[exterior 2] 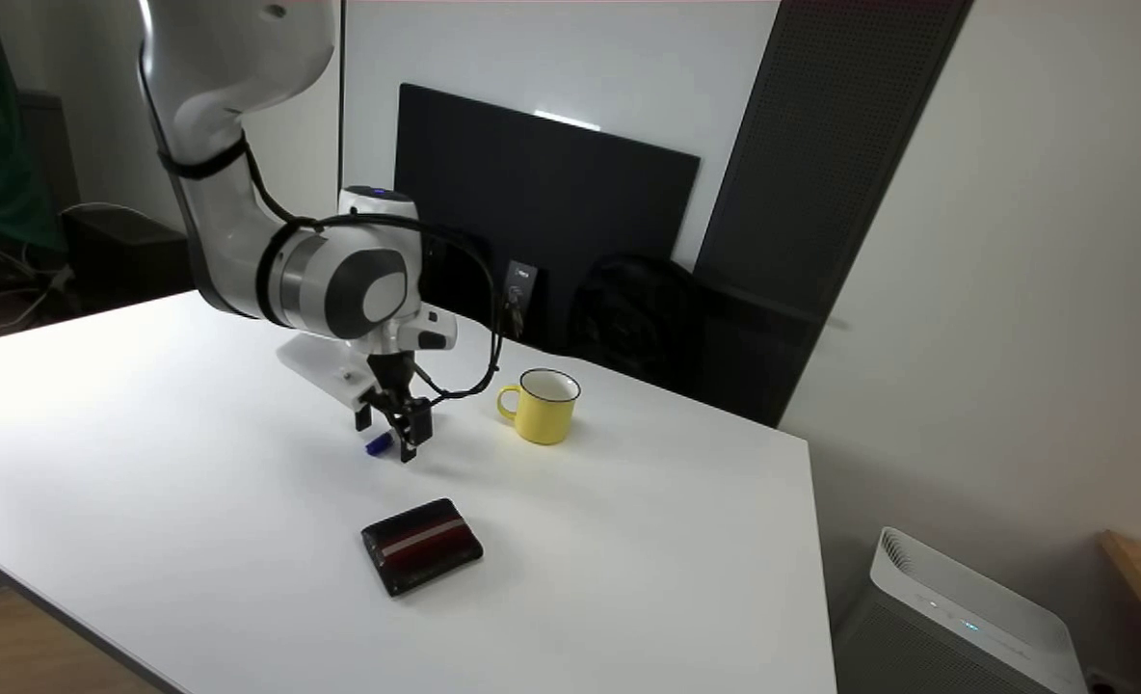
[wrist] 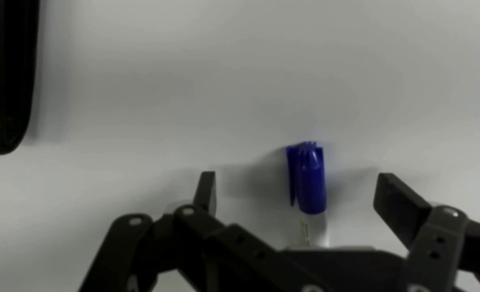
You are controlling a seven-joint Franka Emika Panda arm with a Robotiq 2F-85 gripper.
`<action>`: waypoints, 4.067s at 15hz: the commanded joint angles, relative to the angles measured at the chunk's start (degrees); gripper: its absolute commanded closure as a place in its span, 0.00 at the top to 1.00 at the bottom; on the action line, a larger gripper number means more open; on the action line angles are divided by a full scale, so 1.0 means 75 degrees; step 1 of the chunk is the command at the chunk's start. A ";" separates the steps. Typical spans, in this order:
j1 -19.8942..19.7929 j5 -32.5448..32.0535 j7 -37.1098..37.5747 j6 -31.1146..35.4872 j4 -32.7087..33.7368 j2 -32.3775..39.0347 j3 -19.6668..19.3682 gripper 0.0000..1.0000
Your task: Place the blue pen inside the yellow mug
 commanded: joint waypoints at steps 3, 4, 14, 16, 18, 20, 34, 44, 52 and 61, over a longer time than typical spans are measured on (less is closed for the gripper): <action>-0.0072 0.0127 -0.0131 -0.0068 -0.0011 0.0026 0.0116 0.71; -0.0064 0.0116 -0.0138 -0.0073 -0.0014 0.0027 0.0113 0.70; -0.0128 0.0101 -0.0262 -0.0670 -0.0047 -0.0204 0.0122 0.00; -0.0187 0.0071 -0.0327 -0.1059 -0.0090 -0.0391 0.0137 0.05; -0.0312 0.0061 -0.0469 -0.1476 -0.0162 -0.0652 0.0178 0.05; -0.0395 0.0004 -0.0599 -0.1862 -0.0218 -0.0919 0.0164 0.05; -0.1706 0.0328 -0.2169 -0.5570 0.0594 -0.2045 0.0372 0.05; -0.1989 0.0339 -0.2426 -0.6521 0.2403 -0.0833 0.0355 0.05; -0.2019 0.0186 -0.2367 -0.7095 0.3955 -0.0260 0.0253 0.05; -0.2272 0.0161 -0.2239 -0.7194 0.5196 0.0549 0.0037 0.05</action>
